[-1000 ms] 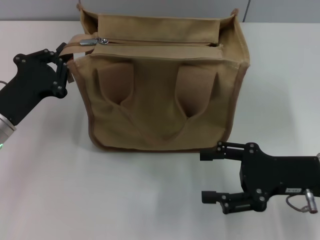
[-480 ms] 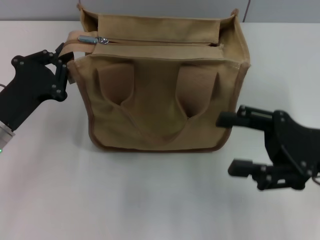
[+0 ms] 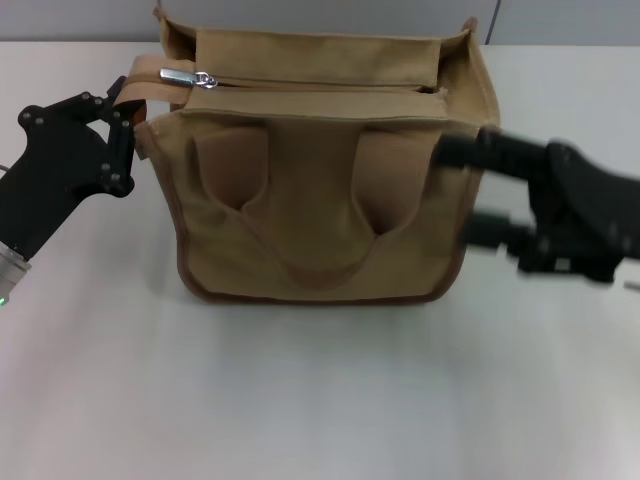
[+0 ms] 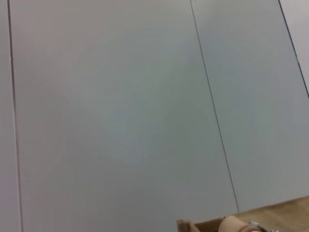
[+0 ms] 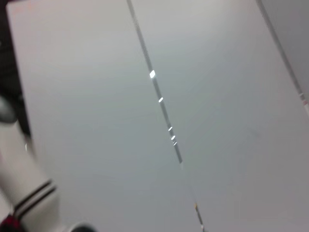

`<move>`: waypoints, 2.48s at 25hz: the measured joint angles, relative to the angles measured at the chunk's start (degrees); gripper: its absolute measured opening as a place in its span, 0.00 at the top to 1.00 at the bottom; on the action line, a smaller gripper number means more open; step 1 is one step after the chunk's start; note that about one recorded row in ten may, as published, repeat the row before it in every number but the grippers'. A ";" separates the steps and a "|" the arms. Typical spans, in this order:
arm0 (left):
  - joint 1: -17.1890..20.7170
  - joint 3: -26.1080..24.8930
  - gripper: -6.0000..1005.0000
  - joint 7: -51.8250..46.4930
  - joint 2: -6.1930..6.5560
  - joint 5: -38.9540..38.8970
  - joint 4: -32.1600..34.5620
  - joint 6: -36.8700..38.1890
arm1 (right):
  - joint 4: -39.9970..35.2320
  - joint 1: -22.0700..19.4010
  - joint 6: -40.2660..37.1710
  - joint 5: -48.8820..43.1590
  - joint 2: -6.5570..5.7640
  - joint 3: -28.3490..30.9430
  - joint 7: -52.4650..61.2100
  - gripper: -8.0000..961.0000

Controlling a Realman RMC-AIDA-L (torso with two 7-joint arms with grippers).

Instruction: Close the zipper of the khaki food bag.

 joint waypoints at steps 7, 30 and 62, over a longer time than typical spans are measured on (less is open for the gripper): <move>-0.28 -0.01 0.98 -0.17 0.00 -0.01 -0.04 0.62 | -3.58 4.96 4.51 2.07 -0.70 -0.14 13.65 0.16; -0.52 -0.79 0.98 -0.33 0.05 -0.06 -0.05 0.90 | -14.12 18.58 23.16 -0.10 -1.91 -15.76 34.85 0.16; -0.87 -1.67 0.98 0.16 0.00 -0.17 -0.21 6.52 | -7.56 29.73 33.25 -10.40 -0.67 -16.18 66.06 0.16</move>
